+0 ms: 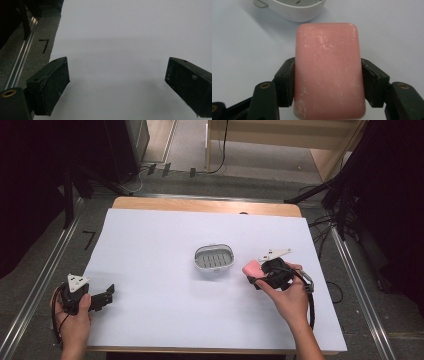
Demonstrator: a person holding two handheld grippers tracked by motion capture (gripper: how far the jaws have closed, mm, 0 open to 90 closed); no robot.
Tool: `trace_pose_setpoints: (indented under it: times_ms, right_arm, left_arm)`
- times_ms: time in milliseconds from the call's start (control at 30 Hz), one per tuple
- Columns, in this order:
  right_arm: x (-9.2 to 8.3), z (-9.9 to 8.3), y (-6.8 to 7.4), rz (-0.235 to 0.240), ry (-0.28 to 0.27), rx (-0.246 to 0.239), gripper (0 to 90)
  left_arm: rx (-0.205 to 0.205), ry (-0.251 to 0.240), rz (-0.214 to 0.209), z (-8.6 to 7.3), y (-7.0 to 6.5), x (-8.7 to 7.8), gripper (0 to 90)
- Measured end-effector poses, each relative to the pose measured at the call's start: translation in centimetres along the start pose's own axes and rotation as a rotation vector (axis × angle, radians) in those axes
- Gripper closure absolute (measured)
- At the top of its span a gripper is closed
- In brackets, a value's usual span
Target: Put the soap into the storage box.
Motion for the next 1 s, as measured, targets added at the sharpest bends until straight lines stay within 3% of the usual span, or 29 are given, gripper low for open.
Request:
trace_pose_setpoints:
  times_ms: [200, 800, 1000]
  right_arm:
    - [0.1, 0.8, 0.2, 0.014, -0.004, -0.023, 38.5]
    - [0.6, 5.3, 1.0, 0.058, -0.033, -0.164, 38.5]
    - [1.4, 6.4, 1.5, 0.104, -0.028, -0.202, 38.5]
  left_arm:
    - [0.000, 0.003, 0.001, 0.0, 0.0, 0.0, 5.8]
    - [0.004, 0.006, 0.003, 0.0, -0.1, 0.1, 5.8]
    - [0.005, 0.008, 0.001, 0.0, 0.0, 0.1, 5.8]
Point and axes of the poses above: each handheld gripper's, and its own axes: x roughly forward along the jaws, z roughly out of its top, y roughly to its left, the point moved 9 cm from there along x, roughly forward along the jaws, and after that the axes turned 6 degrees about -x, right-handed, at the moved point
